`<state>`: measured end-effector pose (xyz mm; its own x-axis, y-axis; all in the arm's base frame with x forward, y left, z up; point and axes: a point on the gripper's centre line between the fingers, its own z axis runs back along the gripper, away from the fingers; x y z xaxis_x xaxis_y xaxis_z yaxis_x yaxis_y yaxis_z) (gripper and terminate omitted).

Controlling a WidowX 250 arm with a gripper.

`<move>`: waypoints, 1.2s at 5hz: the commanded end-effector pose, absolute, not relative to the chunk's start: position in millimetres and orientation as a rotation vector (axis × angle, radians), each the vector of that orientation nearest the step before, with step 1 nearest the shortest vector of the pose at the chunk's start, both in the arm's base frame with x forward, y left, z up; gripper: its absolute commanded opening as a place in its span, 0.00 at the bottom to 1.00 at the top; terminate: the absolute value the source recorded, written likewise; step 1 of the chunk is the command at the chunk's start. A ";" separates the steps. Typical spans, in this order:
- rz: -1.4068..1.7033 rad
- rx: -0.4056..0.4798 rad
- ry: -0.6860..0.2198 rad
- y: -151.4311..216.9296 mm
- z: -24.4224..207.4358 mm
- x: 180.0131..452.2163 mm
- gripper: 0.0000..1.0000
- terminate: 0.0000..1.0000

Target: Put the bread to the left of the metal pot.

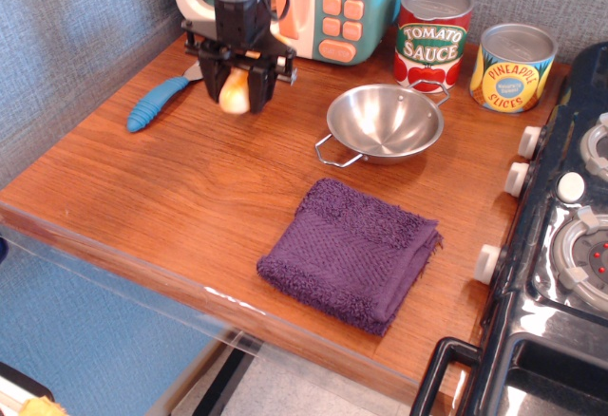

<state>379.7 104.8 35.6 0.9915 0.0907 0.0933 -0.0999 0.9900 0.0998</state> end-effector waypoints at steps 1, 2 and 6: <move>0.175 0.169 -0.128 136.6 41.0 395.9 0.00 0.00; 0.178 0.171 -0.107 139.1 34.7 394.3 0.00 0.00; 0.087 0.072 -0.235 127.9 121.5 372.5 1.00 0.00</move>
